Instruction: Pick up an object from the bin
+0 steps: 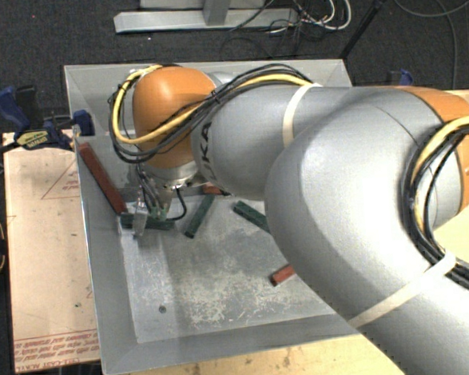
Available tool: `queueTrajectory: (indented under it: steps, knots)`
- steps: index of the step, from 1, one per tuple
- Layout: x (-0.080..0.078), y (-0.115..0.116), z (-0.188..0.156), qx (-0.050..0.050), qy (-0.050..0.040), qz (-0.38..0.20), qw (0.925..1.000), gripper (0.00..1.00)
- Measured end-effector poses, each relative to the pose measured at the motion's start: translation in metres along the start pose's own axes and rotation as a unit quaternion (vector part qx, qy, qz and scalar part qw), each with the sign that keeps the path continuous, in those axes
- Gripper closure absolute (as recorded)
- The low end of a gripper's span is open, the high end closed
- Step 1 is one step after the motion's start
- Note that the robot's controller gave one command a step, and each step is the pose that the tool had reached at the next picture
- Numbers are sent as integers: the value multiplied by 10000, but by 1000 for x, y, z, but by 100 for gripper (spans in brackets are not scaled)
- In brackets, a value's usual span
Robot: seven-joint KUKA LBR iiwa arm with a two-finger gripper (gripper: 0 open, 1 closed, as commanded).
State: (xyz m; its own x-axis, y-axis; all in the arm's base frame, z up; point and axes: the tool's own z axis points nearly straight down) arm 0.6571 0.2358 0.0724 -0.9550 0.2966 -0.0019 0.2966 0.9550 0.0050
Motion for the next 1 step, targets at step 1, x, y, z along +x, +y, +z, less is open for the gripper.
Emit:
queueTrajectory:
  steps: [1]
  knots:
    - [13, 15, -28, 15, 3, -92, 10000, 100]
